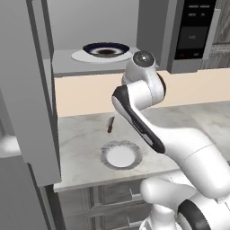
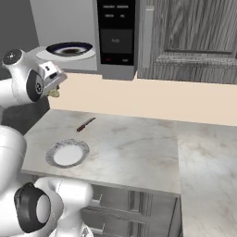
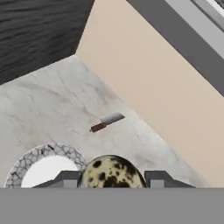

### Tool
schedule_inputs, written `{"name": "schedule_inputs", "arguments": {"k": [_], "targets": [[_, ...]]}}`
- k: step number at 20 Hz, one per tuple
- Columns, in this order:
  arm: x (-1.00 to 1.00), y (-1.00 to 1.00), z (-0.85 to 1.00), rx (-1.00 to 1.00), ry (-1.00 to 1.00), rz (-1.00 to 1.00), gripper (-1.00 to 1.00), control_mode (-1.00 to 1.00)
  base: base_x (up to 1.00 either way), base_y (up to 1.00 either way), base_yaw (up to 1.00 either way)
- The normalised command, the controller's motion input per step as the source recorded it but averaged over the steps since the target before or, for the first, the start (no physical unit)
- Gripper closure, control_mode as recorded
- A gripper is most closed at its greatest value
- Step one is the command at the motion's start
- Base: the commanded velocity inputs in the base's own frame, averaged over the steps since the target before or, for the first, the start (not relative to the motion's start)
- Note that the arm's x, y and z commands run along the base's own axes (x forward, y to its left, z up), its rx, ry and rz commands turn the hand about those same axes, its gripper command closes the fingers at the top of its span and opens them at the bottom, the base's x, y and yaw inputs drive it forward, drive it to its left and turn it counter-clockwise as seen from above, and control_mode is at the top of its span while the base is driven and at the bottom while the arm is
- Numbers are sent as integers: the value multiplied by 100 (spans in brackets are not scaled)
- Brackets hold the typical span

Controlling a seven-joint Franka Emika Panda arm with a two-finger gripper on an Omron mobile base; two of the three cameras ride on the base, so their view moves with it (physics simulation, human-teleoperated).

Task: Pick the egg from the counter and place it in the microwave.

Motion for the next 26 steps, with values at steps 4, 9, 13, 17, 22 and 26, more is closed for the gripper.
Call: {"name": "schedule_inputs", "arguments": {"k": [4,9,13,17,22,26], "targets": [[19,0,100,16,-28,-9,100,-100,0,0,0],[15,0,100,23,-28,-7,100,-100,0,0,0],[49,0,99,25,-30,-9,100,-100,0,0,0],[100,2,87,28,-4,-8,100,-100,0,0,0],[100,20,20,24,1,-9,100,-100,0,0,0],[73,2,-3,23,18,-10,100,-100,0,0,0]]}}
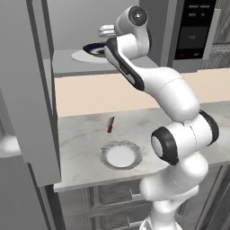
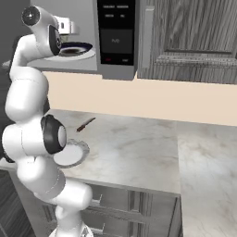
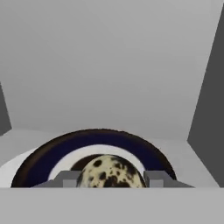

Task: Pick the egg from the counter and place it in the microwave.

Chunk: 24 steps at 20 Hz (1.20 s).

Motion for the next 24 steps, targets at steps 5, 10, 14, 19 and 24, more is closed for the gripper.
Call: {"name": "schedule_inputs", "arguments": {"k": [5,10,14,19,24], "targets": [[34,8,-26,14,23,-9,100,-100,0,0,0],[34,18,-30,12,19,-4,100,-100,0,0,0],[47,11,-39,5,15,0,100,-100,0,0,0],[44,0,-37,1,13,0,100,-100,0,0,0],[15,0,-7,1,6,0,100,-100,0,0,0]]}}
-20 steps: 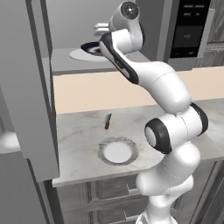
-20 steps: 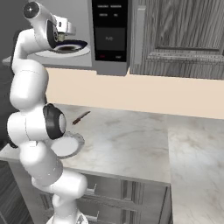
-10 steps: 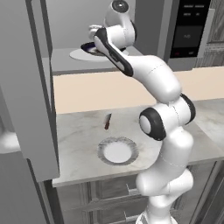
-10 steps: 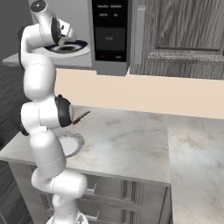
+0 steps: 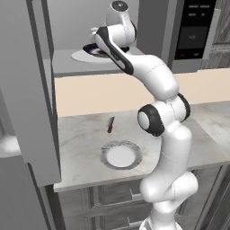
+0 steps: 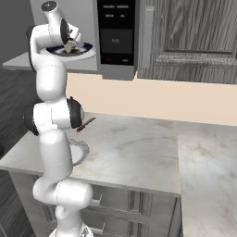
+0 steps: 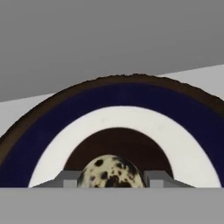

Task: Pick the egg from the counter and place it in the microwave.

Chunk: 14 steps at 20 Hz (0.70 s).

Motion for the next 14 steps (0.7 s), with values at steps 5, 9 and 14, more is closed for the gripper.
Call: {"name": "schedule_inputs", "arguments": {"k": [5,9,14], "targets": [[0,0,0,1,4,0,100,-100,0,0,0],[0,0,-4,0,3,0,100,-100,0,0,0],[-2,0,-1,0,0,0,-100,-100,0,0,0]]}}
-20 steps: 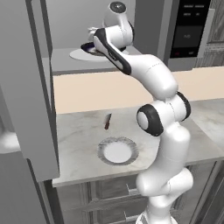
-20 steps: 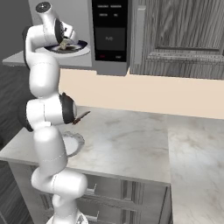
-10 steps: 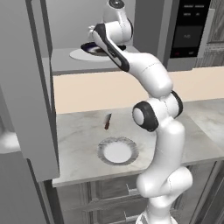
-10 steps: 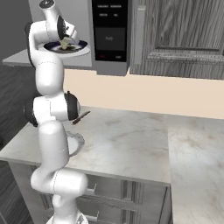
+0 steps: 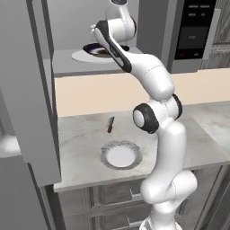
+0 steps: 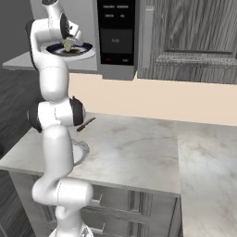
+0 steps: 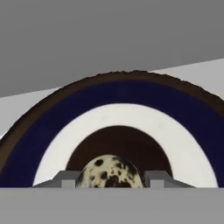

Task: Pick the egg from the counter and place it in the microwave.

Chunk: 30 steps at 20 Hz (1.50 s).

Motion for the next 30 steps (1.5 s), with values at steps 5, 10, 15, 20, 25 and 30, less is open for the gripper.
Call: {"name": "schedule_inputs", "arguments": {"k": [5,10,15,20,25,30], "targets": [[-18,0,-2,0,-3,0,-100,-100,0,0,0],[-29,-8,-17,0,-13,0,-100,-100,0,0,0],[-80,-5,0,0,-21,0,-100,-100,0,0,0],[-100,-10,-50,0,-28,-2,-100,-100,0,0,0],[-100,0,-65,0,-27,-2,-100,-100,0,0,0],[-100,-1,-69,0,-23,0,-100,-100,0,0,0]]}}
